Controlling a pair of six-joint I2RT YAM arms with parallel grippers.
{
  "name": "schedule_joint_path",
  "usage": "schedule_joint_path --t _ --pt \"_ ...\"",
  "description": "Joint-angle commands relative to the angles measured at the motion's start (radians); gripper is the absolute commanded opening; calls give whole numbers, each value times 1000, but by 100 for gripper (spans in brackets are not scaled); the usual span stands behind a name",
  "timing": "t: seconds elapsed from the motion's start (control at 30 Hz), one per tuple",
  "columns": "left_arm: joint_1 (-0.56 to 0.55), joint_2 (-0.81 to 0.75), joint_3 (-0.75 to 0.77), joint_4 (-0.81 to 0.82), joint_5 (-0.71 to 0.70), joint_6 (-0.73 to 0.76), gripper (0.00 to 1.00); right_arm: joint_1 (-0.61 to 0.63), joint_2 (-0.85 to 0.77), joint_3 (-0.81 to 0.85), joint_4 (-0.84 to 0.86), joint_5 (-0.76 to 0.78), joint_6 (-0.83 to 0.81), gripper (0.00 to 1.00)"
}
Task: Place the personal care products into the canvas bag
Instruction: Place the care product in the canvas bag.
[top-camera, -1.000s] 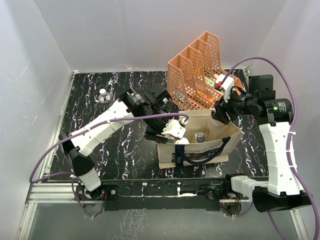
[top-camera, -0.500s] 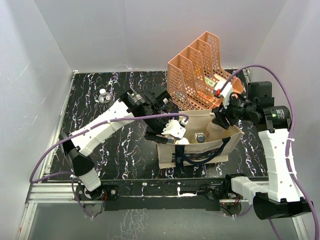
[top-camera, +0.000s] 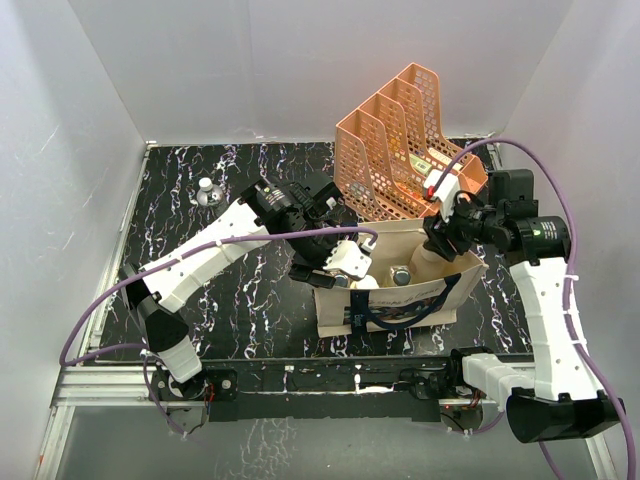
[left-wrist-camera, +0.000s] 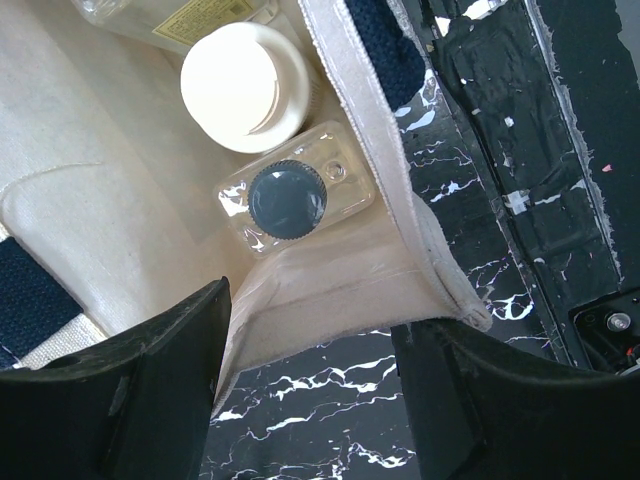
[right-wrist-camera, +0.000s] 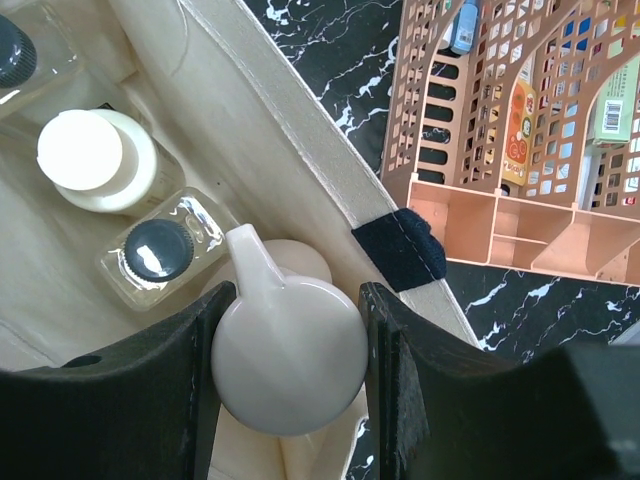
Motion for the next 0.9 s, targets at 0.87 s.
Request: schedule_joint_path --t 0.87 --pt "-14 -28 -11 -9 54 -2 63 0 -23 -214 184 4 -129 12"
